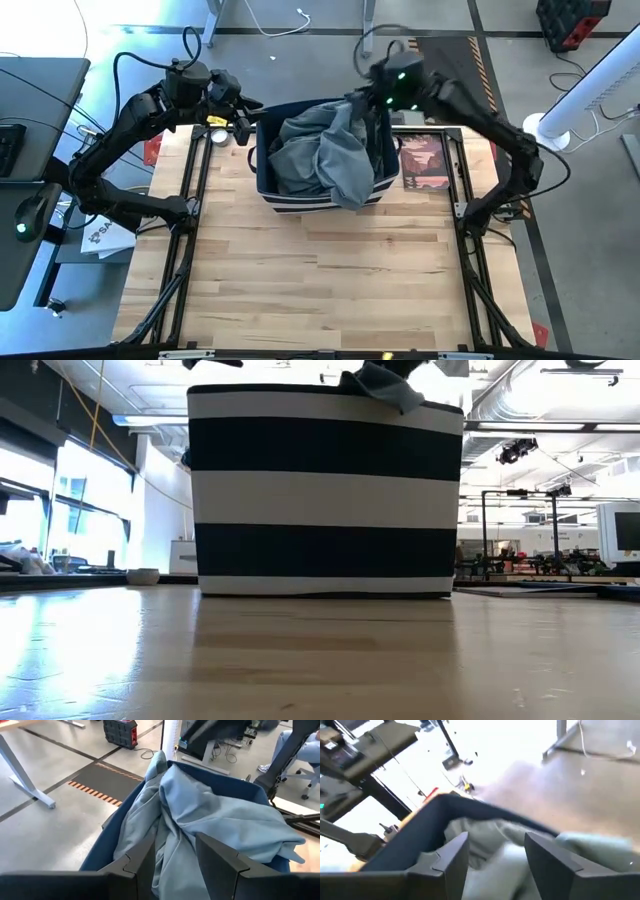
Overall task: Sort clothes
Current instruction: Put the gray pants into the blue bin
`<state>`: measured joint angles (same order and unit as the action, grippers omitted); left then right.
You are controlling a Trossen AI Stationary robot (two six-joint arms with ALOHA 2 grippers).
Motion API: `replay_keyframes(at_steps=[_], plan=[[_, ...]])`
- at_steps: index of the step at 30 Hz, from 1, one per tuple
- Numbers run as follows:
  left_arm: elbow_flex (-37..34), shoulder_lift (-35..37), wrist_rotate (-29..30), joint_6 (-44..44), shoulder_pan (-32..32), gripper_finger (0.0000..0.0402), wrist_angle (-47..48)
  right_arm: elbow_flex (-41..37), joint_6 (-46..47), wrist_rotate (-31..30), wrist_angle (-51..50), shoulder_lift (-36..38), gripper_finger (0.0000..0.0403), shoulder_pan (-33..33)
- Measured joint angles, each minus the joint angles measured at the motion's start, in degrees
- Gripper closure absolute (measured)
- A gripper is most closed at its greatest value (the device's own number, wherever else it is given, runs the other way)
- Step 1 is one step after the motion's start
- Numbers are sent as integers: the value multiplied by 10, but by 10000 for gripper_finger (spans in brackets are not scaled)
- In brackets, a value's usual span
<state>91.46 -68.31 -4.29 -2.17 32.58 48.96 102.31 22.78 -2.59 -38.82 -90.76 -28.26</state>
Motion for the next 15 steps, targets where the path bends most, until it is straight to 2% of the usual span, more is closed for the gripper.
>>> replay_keyframes(at_steps=[2,3,7,9,11,12,15], plan=[[0,0,0,-2,0,266,1,46,-19,24,-46,1,213,-5],[0,0,0,-2,0,266,1,62,-26,62,-63,1,213,-7],[0,0,0,-2,0,266,1,63,-35,308,-86,2,215,-4],[0,0,0,-2,0,266,1,33,-38,369,-85,1,215,10],[0,0,0,-2,0,266,1,-13,-52,371,-79,1,215,22],[0,0,0,-2,0,266,1,-43,-59,353,-68,0,215,27],[0,0,7,-2,0,266,0,-138,-54,243,0,-4,215,35]])
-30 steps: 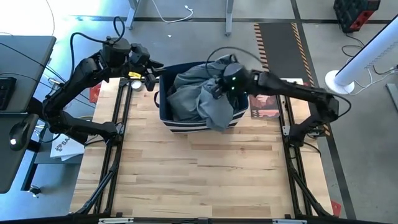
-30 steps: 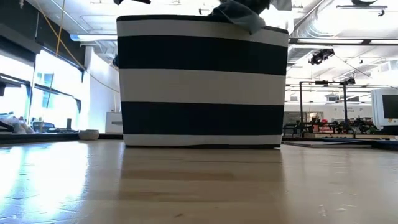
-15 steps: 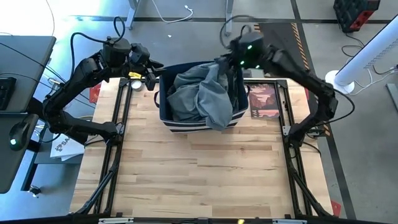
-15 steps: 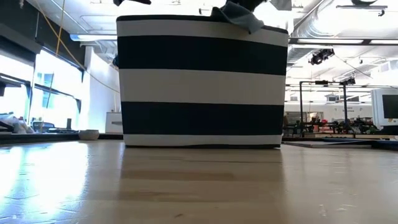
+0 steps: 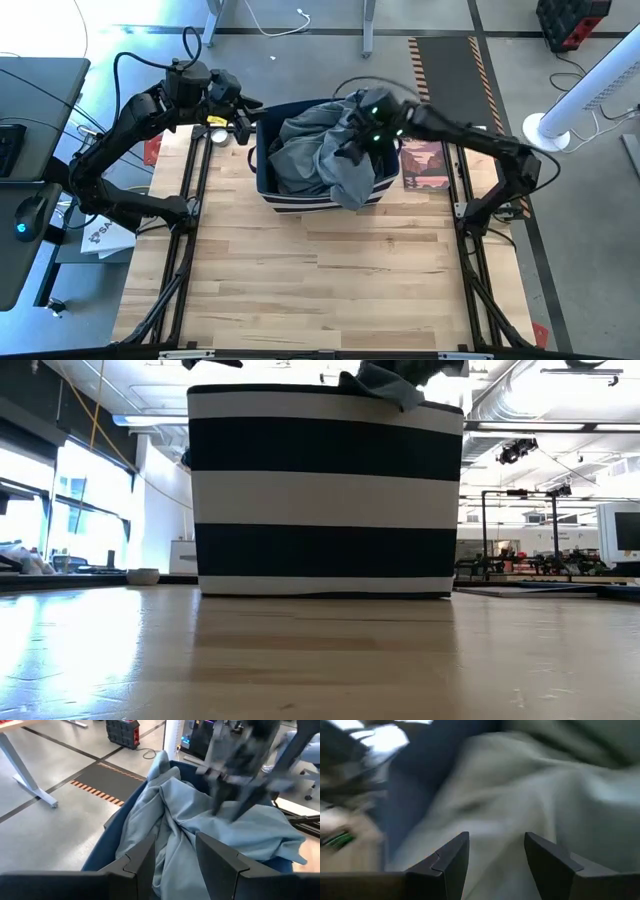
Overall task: Sort clothes
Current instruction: Put the gray pants into the blue bin
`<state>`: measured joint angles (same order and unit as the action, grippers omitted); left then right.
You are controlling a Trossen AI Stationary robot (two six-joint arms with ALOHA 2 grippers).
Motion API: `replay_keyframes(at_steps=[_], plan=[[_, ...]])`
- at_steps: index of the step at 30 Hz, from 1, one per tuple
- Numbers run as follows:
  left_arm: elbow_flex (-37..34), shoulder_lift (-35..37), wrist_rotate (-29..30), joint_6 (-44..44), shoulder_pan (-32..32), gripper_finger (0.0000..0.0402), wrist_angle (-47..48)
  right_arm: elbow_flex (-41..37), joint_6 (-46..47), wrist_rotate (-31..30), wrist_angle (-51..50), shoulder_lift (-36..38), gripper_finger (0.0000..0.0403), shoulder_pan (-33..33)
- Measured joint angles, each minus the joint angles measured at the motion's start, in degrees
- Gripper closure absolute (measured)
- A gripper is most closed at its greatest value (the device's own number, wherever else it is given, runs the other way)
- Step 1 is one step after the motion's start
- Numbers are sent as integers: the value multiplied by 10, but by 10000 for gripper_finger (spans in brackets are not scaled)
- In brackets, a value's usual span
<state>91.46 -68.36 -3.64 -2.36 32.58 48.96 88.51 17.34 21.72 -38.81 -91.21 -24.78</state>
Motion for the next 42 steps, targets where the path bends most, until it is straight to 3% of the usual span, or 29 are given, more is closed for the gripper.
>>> replay_keyframes(at_steps=[5,8,11,16,25,31,35,37,42], plan=[[0,-4,18,0,0,266,-11,-111,102,-223,120,-25,215,1],[0,-8,23,-1,0,266,-19,-125,127,-287,126,-53,215,-4],[0,-16,28,-4,0,266,-18,-107,113,-293,98,-77,215,-7],[0,-27,28,-22,0,266,-10,-34,79,-255,29,-81,215,-9],[0,-68,46,-67,7,266,68,221,36,-235,-193,-74,215,-9],[0,-118,65,-67,12,266,143,359,122,-286,-395,-73,215,-16],[0,-126,177,-63,12,267,219,371,170,-343,-492,-73,215,-16],[0,-124,207,-54,15,269,229,348,188,-353,-516,-73,215,-15],[-17,-129,159,-8,43,271,178,240,197,-307,-509,-74,215,-15]])
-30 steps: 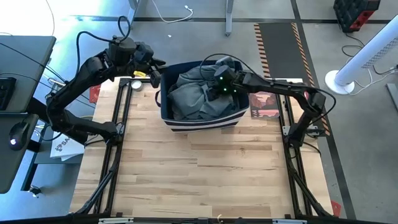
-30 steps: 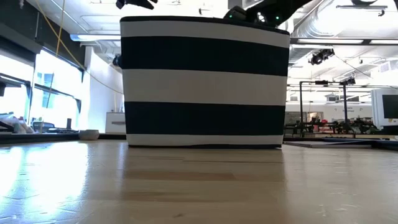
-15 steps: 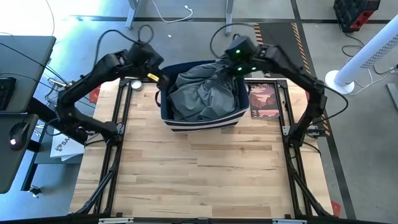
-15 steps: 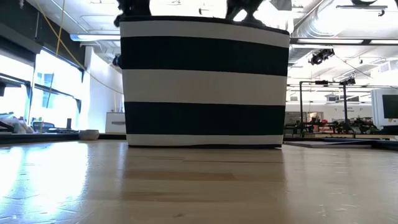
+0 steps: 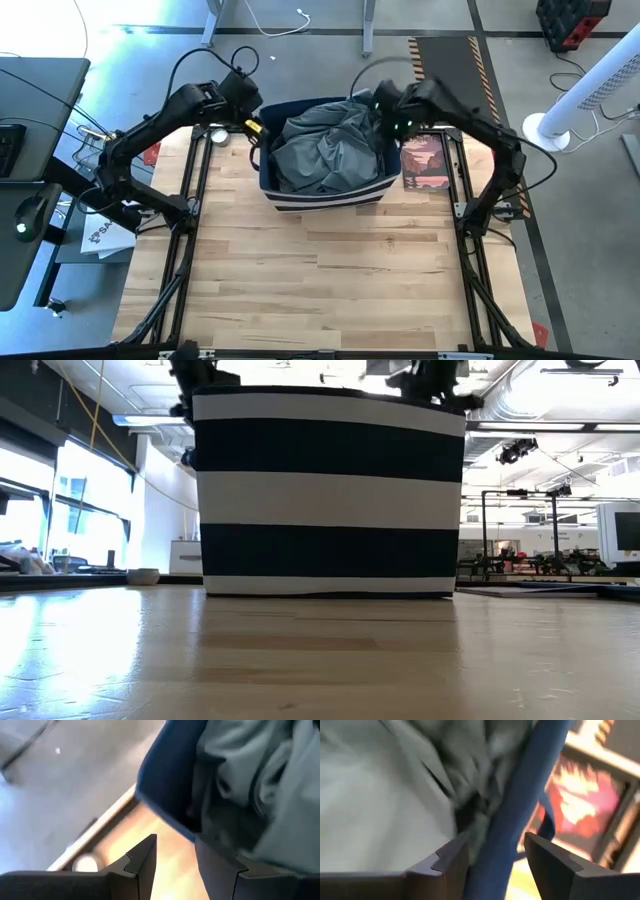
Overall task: Sort clothes
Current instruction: Put the gray pants into the blue bin
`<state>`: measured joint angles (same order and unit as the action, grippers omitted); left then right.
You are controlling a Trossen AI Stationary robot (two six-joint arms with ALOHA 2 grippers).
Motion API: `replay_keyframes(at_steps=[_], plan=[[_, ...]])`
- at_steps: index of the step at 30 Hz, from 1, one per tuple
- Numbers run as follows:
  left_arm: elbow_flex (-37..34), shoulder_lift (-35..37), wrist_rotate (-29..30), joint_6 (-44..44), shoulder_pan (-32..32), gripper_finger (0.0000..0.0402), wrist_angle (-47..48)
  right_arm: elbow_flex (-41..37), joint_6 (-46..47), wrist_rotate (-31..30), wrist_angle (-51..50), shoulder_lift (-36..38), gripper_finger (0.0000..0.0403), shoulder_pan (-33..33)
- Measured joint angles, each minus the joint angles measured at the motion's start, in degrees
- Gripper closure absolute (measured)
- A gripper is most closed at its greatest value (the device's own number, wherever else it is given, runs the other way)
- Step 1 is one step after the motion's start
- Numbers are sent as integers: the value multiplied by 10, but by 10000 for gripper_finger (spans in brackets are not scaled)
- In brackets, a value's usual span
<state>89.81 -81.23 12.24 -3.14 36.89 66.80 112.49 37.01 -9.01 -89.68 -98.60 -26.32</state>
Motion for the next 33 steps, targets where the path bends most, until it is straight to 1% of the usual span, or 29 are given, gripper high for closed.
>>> replay_keyframes(at_steps=[2,4,6,7,10,12,15,17,20,22,23,26,29,31,33], plan=[[-23,-3,9,30,8,271,-56,-55,9,3,-5,0,215,6],[-48,-13,35,72,16,271,-123,-100,20,22,-4,-1,215,17],[-64,-27,60,122,28,271,-186,-126,32,52,-4,0,215,26],[-64,-34,72,144,31,271,-196,-131,42,62,-3,1,215,31],[-40,-44,97,167,34,271,-184,-119,58,66,-3,9,215,43],[-3,-25,87,157,33,271,-172,-89,64,64,-5,19,215,46],[31,-3,44,119,32,271,-139,-27,65,46,-8,32,215,45],[41,6,13,86,32,271,-116,19,65,28,-1,36,215,37],[45,32,-46,18,30,271,-78,80,37,-25,10,38,215,19],[46,42,-74,-14,31,271,-45,98,-2,-68,48,39,215,1],[46,44,-80,-18,32,271,-25,98,-20,-73,70,39,215,-13],[44,41,-88,-23,22,271,4,71,-61,-59,154,37,215,-64],[45,45,-87,-28,17,271,38,18,-61,-39,210,34,215,-99],[39,45,-74,-28,17,271,61,-31,-60,-8,238,34,215,-100],[21,44,-66,-32,17,271,82,-80,-60,28,263,33,215,-88]])
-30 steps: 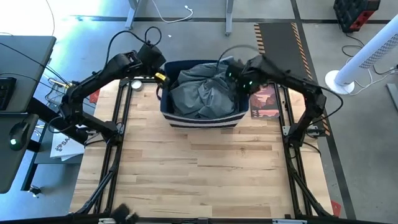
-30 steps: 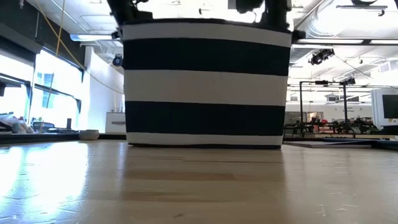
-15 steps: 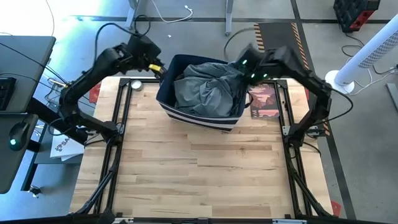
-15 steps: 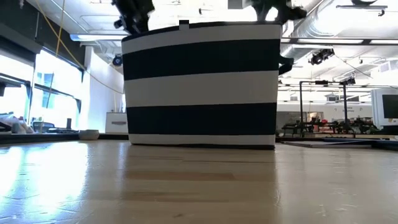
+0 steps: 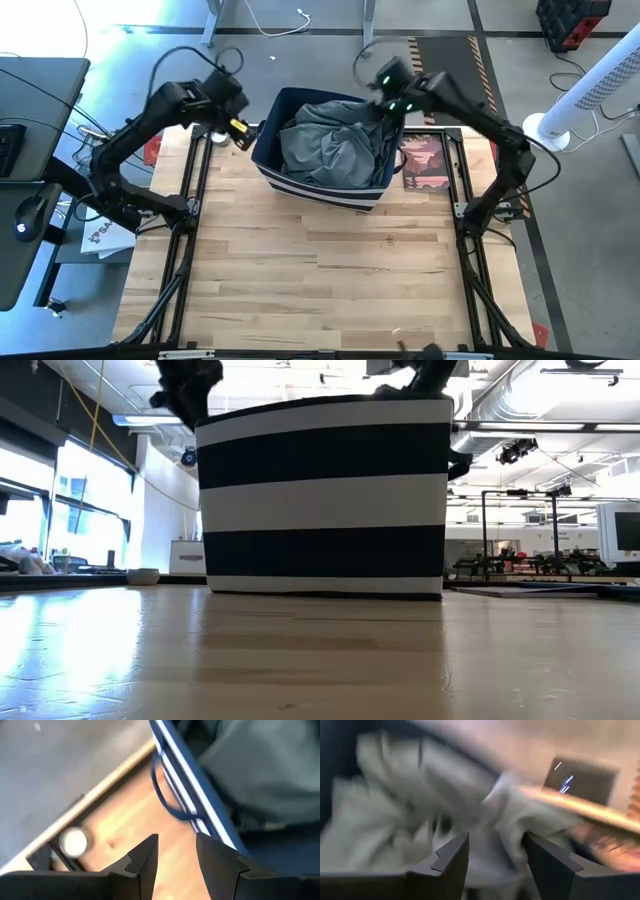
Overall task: Sort clothes
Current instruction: Put the gray pants into the blue bin
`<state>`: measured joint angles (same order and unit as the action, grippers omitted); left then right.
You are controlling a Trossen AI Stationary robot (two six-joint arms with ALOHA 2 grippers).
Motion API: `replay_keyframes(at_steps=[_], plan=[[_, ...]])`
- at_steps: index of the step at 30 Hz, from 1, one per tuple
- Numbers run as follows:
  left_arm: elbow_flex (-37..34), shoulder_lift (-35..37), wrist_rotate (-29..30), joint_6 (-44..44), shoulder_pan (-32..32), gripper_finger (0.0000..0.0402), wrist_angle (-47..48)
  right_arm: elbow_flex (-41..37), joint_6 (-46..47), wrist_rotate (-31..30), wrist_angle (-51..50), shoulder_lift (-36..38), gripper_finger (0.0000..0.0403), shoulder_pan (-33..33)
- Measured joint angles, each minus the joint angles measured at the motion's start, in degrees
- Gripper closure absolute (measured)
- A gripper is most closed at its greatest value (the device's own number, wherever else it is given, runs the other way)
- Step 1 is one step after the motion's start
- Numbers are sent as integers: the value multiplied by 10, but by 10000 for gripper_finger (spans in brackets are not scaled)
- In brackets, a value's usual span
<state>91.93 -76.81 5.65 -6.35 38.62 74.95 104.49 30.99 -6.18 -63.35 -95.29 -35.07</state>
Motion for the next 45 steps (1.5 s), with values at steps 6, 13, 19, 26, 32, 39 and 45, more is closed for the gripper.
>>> replay_keyframes(at_steps=[6,13,19,26,32,39,45], plan=[[-81,2,-21,-16,-8,271,-2,-152,9,-24,88,4,215,58],[-178,5,-80,-53,-44,271,-75,-214,-50,-125,125,6,215,105],[-202,6,-110,-84,-82,271,-119,-151,-131,-85,78,-5,215,71],[-189,55,-90,-120,-76,271,-130,58,-160,-80,-12,2,215,61],[-160,147,-89,-126,-42,271,-208,259,-227,2,-45,2,215,58],[-158,242,-150,-68,-2,271,-372,230,-256,188,79,77,215,43],[-159,275,-163,-53,21,271,-397,143,-243,259,97,141,215,50]])
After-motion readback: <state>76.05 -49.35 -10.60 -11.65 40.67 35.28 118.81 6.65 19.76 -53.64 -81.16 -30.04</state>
